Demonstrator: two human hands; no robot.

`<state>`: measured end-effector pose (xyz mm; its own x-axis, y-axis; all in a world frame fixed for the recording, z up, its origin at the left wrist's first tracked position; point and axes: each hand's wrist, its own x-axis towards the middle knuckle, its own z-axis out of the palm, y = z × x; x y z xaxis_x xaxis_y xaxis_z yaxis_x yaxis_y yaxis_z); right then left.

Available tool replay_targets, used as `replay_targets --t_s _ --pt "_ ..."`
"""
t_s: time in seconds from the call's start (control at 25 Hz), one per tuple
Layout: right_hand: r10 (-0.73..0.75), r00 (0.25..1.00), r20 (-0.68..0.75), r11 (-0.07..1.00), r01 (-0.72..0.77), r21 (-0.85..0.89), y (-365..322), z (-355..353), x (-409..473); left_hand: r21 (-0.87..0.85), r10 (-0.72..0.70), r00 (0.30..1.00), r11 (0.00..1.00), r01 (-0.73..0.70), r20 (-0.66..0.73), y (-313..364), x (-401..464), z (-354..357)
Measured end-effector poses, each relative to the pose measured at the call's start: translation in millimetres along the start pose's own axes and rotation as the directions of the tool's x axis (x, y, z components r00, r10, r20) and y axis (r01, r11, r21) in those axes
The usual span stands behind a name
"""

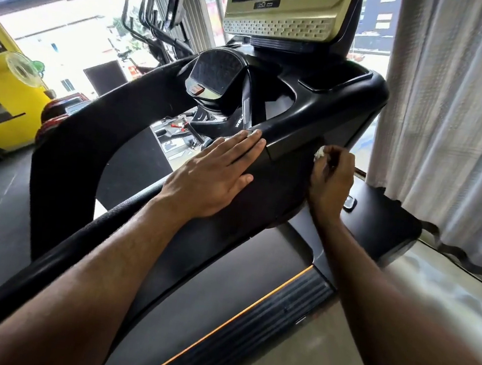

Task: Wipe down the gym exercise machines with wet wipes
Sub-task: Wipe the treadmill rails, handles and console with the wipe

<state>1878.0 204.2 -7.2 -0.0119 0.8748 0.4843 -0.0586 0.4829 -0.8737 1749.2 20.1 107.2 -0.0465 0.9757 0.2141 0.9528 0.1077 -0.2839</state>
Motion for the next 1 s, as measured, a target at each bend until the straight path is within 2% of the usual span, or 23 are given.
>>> replay_targets --t_s 0.2,0.28,0.36,0.44,0.52,0.6,0.76,1.0 --pt "-0.08 0.962 0.262 0.995 0.063 0.074 -19 25 -141 -0.004 -0.001 1.0 1.0 0.001 -0.012 0 -1 1" --pt "-0.132 0.92 0.369 0.991 0.114 0.07 -21 26 -166 -0.033 -0.006 1.0 0.999 0.006 -0.003 0 -7 -1" --pt "-0.202 0.875 0.441 0.979 0.187 0.076 -13 17 -155 -0.05 -0.02 1.0 0.999 0.019 -0.012 -3 -25 -4" --pt "-0.182 0.915 0.361 0.983 0.179 0.042 0 7 -119 -0.037 -0.057 0.998 0.998 0.056 -0.021 -11 -58 -4" --pt "-0.072 0.979 0.19 0.997 0.074 -0.004 12 -1 -76 -0.005 -0.12 0.991 0.993 0.12 -0.051 -20 -97 -3" --pt "-0.019 0.994 0.11 0.998 0.026 -0.058 19 -4 -50 0.031 -0.18 0.98 0.983 0.183 -0.086 -24 -128 1" --pt "-0.031 0.984 0.174 0.996 0.046 -0.08 9 9 -92 0.065 -0.253 0.964 0.964 0.259 -0.083 -27 -168 6" --pt "-0.07 0.935 0.348 0.997 0.05 0.067 -35 38 -216 0.018 -0.346 0.932 0.937 0.35 -0.108 -31 -224 9"
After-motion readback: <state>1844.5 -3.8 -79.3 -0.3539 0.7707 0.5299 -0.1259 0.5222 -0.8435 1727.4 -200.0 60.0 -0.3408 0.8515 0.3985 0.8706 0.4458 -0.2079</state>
